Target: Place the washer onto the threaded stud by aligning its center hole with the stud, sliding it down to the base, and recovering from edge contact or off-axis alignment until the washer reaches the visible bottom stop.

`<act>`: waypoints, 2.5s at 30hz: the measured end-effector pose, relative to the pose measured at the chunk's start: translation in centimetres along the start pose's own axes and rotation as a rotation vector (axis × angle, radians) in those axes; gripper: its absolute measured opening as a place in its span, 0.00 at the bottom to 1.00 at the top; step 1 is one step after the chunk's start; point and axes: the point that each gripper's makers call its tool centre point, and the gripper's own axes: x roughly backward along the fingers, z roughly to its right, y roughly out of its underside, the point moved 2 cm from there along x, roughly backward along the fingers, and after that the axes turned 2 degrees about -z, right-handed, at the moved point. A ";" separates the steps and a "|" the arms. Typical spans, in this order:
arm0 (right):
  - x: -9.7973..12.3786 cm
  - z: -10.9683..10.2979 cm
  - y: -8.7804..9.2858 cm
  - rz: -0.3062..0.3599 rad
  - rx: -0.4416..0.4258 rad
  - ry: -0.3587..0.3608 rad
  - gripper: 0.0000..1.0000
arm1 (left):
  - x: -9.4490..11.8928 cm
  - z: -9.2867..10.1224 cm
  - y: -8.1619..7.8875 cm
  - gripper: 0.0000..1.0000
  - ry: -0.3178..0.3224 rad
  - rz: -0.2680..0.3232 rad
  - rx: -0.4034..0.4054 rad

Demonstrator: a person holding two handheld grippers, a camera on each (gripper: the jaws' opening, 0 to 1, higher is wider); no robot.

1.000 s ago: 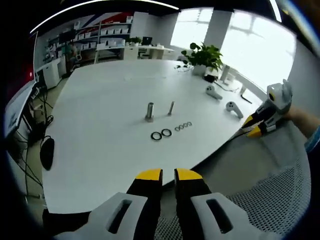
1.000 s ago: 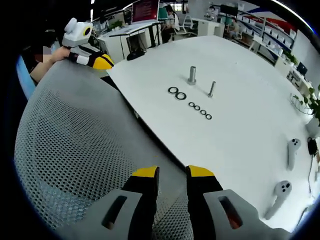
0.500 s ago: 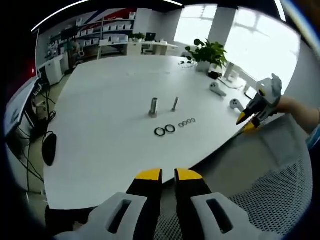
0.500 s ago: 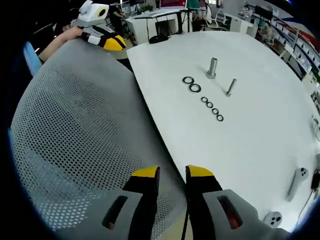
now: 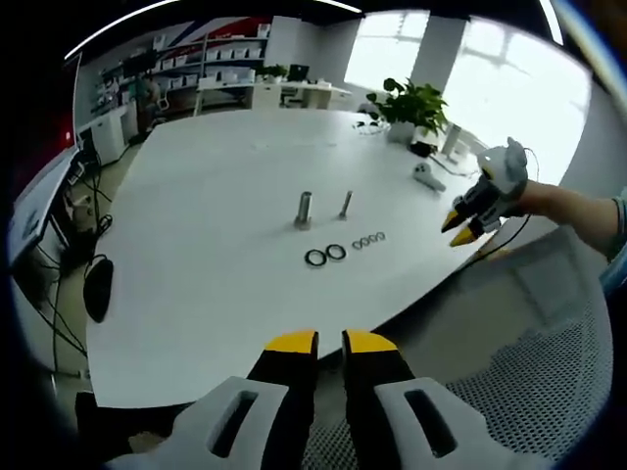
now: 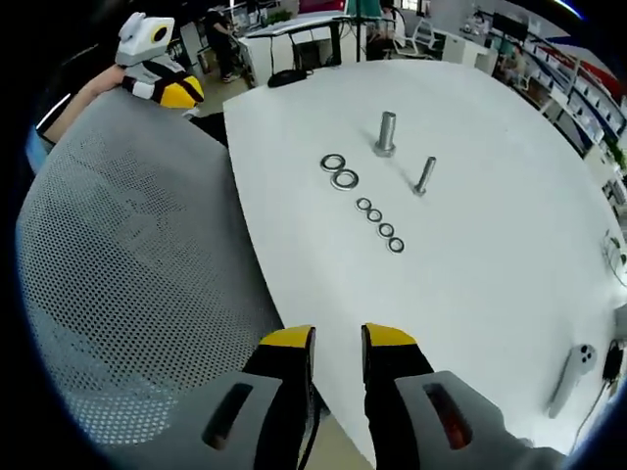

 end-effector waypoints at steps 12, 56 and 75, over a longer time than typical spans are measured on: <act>-2.5 2.9 -1.3 0.035 0.041 -0.008 0.20 | 0.5 -0.5 -0.3 0.08 -0.038 0.047 0.038; -9.1 5.6 -4.6 -0.201 0.220 -0.054 0.17 | 0.2 -0.4 0.0 0.08 -0.006 0.014 0.045; -9.2 5.9 -4.9 -0.153 0.207 -0.004 0.13 | 0.2 -0.4 0.1 0.08 -0.007 0.014 0.046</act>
